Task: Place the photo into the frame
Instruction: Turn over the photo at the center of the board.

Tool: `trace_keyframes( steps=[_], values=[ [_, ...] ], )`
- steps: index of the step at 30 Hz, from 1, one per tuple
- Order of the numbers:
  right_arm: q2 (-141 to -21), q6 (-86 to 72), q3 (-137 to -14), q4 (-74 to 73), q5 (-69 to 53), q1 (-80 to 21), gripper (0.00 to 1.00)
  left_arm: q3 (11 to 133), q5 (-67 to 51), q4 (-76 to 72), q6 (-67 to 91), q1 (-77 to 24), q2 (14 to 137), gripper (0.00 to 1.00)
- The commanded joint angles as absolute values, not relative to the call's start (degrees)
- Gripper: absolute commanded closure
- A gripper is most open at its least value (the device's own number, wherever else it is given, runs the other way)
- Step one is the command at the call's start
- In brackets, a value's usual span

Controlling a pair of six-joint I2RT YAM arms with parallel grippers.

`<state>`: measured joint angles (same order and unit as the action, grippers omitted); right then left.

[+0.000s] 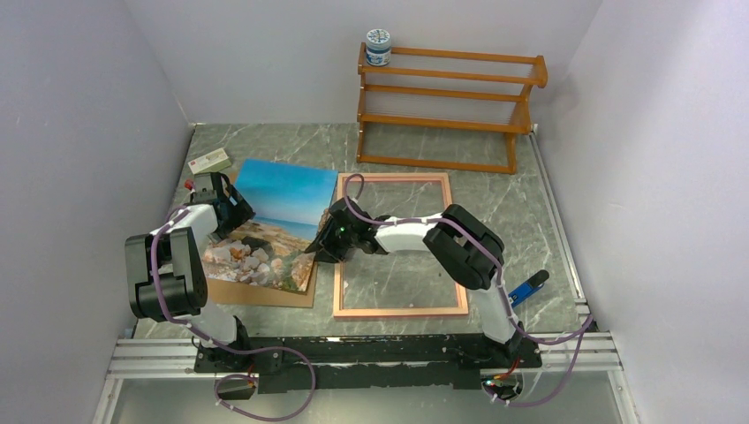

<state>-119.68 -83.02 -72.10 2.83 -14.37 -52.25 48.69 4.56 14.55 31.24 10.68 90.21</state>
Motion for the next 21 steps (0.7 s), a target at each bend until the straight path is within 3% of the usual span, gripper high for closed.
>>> trace_keyframes(
  steps=[1, 13, 21],
  values=[
    [-118.14, -81.83, -71.06, 12.61, -10.78, -52.03, 0.62, 49.40, 4.48, 17.59, 32.70, 10.73, 90.25, 0.13],
    [-122.37, -79.38, -73.50, 15.03, -11.57, -51.54, 0.64, 47.88, 4.44, 16.31, 35.21, 10.72, 88.23, 0.10],
    [-122.55, -75.44, -74.46, 14.13, -8.64, -51.25, 0.85, 50.16, 2.38, 18.41, 37.16, 10.81, 85.00, 0.11]
  ],
)
